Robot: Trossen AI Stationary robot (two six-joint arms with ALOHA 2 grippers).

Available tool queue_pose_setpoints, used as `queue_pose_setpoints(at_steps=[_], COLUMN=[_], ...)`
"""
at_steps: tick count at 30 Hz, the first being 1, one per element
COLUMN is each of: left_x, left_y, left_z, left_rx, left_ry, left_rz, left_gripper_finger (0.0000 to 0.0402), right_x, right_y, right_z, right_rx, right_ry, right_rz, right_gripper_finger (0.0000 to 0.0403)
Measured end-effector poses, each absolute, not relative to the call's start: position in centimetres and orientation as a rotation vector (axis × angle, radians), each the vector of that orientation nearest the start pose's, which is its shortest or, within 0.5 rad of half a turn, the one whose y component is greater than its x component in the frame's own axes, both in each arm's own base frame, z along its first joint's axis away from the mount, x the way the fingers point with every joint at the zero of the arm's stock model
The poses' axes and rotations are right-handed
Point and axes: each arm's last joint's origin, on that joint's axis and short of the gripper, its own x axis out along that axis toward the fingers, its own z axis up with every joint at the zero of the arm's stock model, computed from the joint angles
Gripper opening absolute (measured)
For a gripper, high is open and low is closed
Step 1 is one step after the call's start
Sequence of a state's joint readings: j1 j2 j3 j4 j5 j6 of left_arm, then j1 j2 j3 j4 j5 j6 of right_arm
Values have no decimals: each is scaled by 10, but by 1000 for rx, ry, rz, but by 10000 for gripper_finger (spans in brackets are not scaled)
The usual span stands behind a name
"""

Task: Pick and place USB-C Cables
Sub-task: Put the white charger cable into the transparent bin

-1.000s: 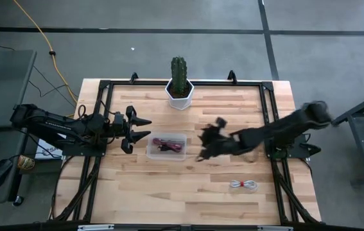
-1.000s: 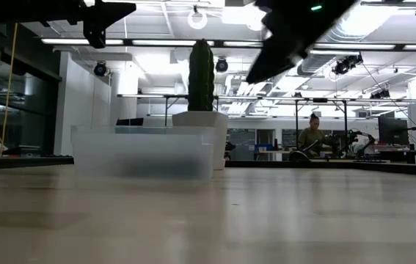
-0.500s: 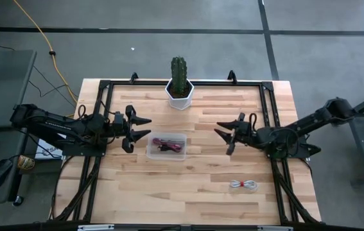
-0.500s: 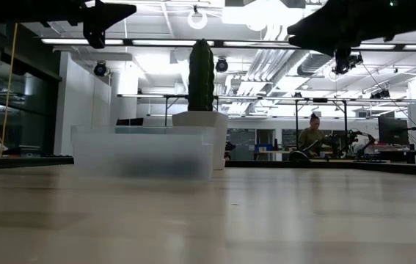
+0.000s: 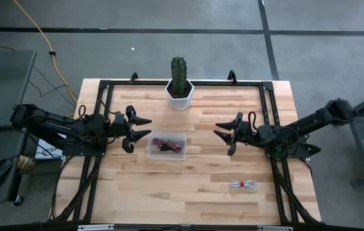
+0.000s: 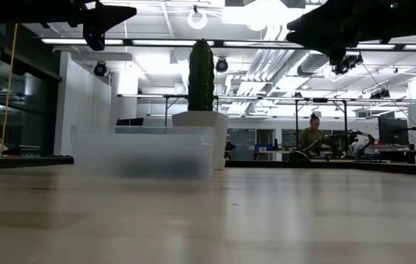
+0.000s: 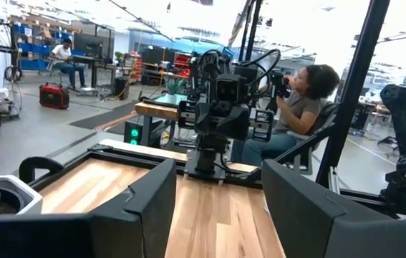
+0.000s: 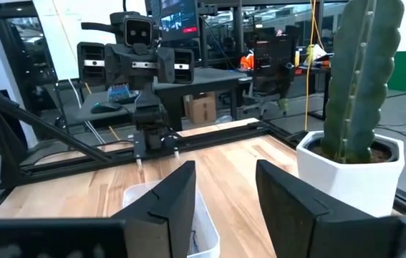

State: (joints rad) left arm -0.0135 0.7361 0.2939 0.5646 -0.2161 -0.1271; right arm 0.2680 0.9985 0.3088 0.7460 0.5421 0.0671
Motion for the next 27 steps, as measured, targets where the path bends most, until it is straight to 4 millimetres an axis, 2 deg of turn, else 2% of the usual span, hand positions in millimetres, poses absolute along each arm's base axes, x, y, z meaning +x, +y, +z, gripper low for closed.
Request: queue_pose_setpoints(at_steps=[12,27], left_x=[167,167], left_y=[4,4], left_z=[240,238], left_rx=[-143,-162], left_ry=[-112,-92], left_rz=[196,189], left_gripper_finger=[188,188], right_x=[194,194], right_y=[38,38], right_z=[221,220], right_rx=[153,150], right_ry=[-70,-63], right_rz=[-269,-270], right_gripper_finger=[138,138])
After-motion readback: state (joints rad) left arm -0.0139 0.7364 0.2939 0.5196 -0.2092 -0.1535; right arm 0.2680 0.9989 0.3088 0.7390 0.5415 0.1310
